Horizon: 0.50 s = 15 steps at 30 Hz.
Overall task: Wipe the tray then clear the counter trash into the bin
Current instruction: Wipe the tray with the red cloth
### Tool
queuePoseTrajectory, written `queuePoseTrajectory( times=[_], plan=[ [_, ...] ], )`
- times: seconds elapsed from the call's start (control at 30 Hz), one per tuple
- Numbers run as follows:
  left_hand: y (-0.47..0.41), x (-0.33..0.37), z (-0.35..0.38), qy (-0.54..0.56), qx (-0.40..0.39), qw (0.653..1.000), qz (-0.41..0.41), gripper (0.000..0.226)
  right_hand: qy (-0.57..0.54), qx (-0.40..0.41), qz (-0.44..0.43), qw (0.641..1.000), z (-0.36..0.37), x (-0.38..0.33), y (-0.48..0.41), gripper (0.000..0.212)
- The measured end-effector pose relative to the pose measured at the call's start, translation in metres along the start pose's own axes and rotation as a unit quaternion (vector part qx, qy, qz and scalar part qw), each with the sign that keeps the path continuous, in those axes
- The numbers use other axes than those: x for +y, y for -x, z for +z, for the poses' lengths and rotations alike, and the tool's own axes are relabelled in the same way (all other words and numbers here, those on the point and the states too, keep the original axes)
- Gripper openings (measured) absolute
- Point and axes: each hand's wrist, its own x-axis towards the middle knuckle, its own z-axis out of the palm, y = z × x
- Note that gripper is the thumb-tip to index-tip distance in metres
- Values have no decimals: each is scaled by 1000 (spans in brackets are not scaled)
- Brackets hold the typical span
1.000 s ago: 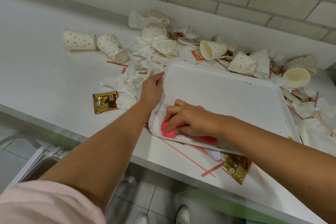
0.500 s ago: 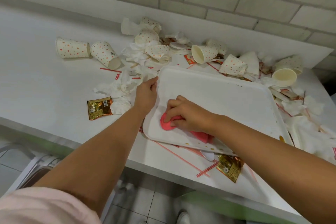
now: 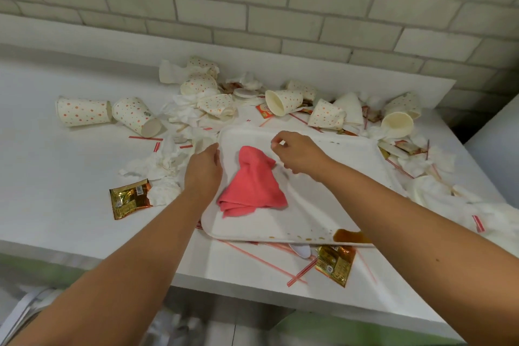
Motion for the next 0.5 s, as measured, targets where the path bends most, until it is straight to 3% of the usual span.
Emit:
queuePoseTrajectory(
  times=[0.1,0.23,0.5],
  plan=[
    [1,6,-4,-101,9,995,10,29,49,17,37,998,-24,21,0,30],
    [0,30,-13,-110,36,992,47,33,153,25,97,983,-51,53,2,32],
    [13,76,7,-134,-84,984,78,38,247,67,223,941,-81,124,15,33]
  ],
)
